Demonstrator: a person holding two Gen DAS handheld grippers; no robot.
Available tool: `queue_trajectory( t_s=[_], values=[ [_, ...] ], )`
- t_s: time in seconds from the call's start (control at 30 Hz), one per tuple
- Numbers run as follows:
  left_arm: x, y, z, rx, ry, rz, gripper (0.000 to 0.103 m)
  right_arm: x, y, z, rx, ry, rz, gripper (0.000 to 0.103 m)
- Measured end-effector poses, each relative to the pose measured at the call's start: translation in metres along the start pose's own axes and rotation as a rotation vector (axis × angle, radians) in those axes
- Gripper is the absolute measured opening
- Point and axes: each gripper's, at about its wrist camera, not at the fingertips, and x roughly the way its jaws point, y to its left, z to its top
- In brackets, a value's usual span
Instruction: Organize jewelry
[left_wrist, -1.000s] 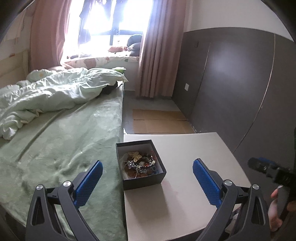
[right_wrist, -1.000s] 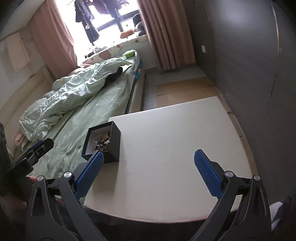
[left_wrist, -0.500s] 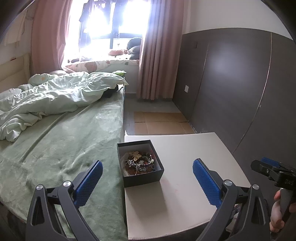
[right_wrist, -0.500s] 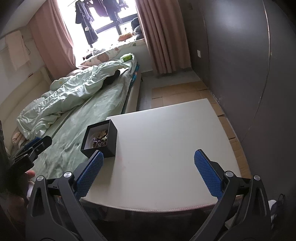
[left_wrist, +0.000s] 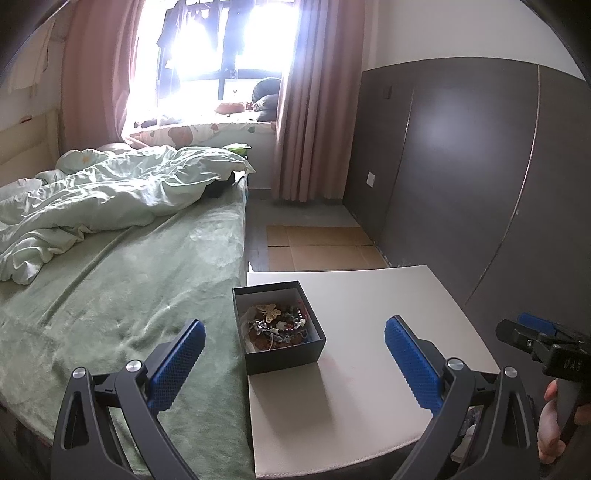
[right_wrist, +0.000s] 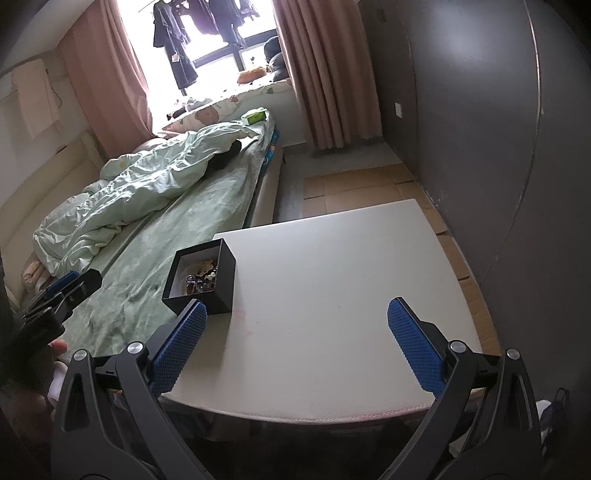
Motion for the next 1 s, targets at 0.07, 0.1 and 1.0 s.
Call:
queue_trajectory(
  t_s=[0.07, 0.1, 1.0],
  values=[
    [-0.0001, -0.0005, 0.0003, 0.000, 0.001, 0.000, 0.095, -0.0005, 0.0005, 0.0001, -0.004, -0.003, 0.001, 0.098],
    [-0.0002, -0.0009, 0.0003, 0.003, 0.001, 0.001, 0.095, -0.0003, 0.0006, 0.0004, -0.005, -0.002, 0.000, 0.098],
    [-0.0032, -0.0048, -0.0007, 0.016, -0.020, 0.001, 0.095, 0.0006, 0.0011, -0.0018, -0.016, 0.001, -0.004, 0.098]
  ],
)
